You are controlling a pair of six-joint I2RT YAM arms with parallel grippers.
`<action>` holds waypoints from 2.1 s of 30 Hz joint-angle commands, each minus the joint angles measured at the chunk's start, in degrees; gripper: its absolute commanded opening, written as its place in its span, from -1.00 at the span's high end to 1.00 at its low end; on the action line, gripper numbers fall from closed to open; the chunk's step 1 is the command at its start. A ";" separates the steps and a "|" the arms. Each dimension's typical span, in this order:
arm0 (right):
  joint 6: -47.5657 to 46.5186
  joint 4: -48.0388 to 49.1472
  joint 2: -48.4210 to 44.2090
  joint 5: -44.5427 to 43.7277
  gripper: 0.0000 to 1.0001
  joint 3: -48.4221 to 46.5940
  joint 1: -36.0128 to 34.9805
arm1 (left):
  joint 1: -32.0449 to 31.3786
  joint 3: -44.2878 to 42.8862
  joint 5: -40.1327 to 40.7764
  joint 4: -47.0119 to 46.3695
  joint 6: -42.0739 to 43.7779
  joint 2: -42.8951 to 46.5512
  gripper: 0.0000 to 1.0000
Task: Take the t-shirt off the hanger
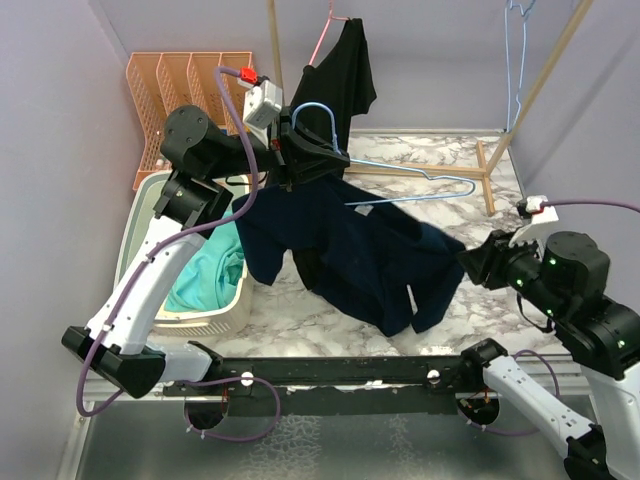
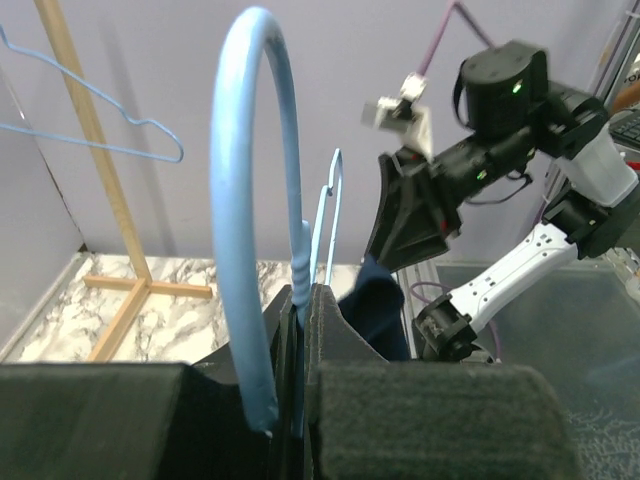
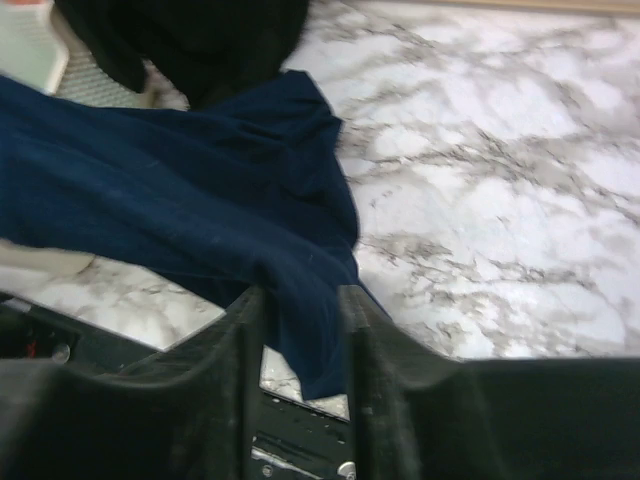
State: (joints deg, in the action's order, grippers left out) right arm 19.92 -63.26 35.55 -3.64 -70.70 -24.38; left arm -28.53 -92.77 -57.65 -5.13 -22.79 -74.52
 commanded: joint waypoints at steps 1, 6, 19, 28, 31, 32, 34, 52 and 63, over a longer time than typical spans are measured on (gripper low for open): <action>-5.08 1.19 -1.27 11.47 0.17 -7.09 0.16 | 0.54 4.32 0.03 -5.38 -1.59 0.88 1.00; -7.42 3.16 -1.31 20.71 0.11 -13.72 0.17 | 0.06 9.80 -1.35 -8.31 -2.64 1.32 1.00; -12.25 11.40 8.77 32.92 0.00 -14.73 0.21 | -10.01 11.04 -10.43 -11.84 -4.88 -4.26 1.00; -13.34 10.83 9.93 36.56 0.00 -12.56 0.12 | -12.02 7.78 -10.35 -11.66 -5.51 -7.51 1.00; -13.49 10.01 9.20 36.34 0.13 -11.58 0.14 | -12.22 7.31 -10.29 -11.87 -5.66 -8.32 1.00; -13.55 9.74 9.05 36.16 0.20 -11.24 0.14 | -12.31 7.15 -10.17 -11.97 -5.72 -8.51 1.00; -13.85 9.09 8.91 36.59 0.35 -10.42 0.20 | -12.57 6.84 -9.95 -12.66 -6.40 -9.12 1.00; -11.35 7.98 6.81 27.43 0.98 -9.70 0.15 | -13.39 4.73 -4.77 -2.68 -0.20 -9.19 -0.23; -6.56 3.98 5.08 8.44 0.97 -12.17 0.14 | -13.30 10.77 29.31 13.28 12.41 4.32 -0.49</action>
State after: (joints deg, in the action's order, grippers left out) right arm 10.37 -58.98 40.82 15.79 -81.95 -24.36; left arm -41.69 -86.61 -43.62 5.61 -14.22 -78.15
